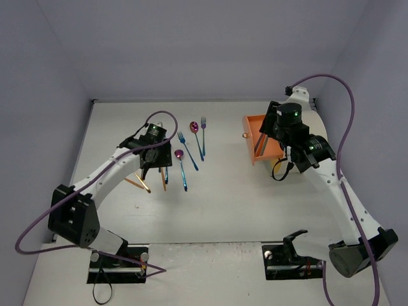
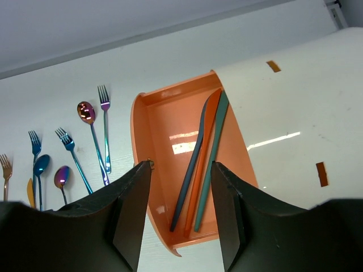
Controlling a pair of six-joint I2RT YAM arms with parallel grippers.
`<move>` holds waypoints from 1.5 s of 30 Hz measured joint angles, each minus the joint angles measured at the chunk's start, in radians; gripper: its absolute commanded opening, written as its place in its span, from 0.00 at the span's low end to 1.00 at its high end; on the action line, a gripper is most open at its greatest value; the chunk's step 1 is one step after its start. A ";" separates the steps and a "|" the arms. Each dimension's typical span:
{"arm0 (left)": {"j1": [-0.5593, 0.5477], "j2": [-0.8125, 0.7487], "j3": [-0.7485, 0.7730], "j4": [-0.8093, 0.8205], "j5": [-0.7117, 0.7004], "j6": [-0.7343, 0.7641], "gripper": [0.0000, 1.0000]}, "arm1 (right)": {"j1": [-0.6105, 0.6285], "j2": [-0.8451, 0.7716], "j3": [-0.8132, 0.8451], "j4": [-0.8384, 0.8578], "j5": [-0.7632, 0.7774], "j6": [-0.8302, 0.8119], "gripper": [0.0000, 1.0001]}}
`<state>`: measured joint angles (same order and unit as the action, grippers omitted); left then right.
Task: Sort the eating utensils into containers
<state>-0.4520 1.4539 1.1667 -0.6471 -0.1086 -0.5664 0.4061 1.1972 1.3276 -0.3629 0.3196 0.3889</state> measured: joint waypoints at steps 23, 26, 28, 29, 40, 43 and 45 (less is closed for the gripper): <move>0.144 0.313 0.005 0.155 0.149 -0.066 0.27 | 0.000 -0.076 -0.037 -0.002 0.005 -0.060 0.47; 0.137 0.319 -0.002 0.160 0.154 -0.075 0.25 | 0.000 -0.076 -0.038 -0.002 0.005 -0.063 0.47; 0.133 0.319 -0.009 0.164 0.153 -0.082 0.23 | 0.000 -0.076 -0.038 -0.002 0.005 -0.066 0.47; 0.132 0.319 -0.016 0.169 0.153 -0.089 0.22 | 0.000 -0.076 -0.038 -0.002 0.005 -0.066 0.47; 0.098 0.327 -0.044 0.187 0.087 -0.138 0.00 | 0.000 -0.076 -0.040 -0.002 0.004 -0.069 0.47; 0.095 0.324 -0.047 0.191 0.078 -0.147 0.00 | 0.000 -0.076 -0.043 -0.002 0.004 -0.071 0.47; 0.093 0.320 -0.051 0.193 0.074 -0.148 0.00 | 0.000 -0.076 -0.044 -0.002 0.003 -0.076 0.48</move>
<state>-0.3592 1.7737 1.1156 -0.4539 -0.0343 -0.7143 0.4061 1.1210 1.2835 -0.3649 0.3224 0.3127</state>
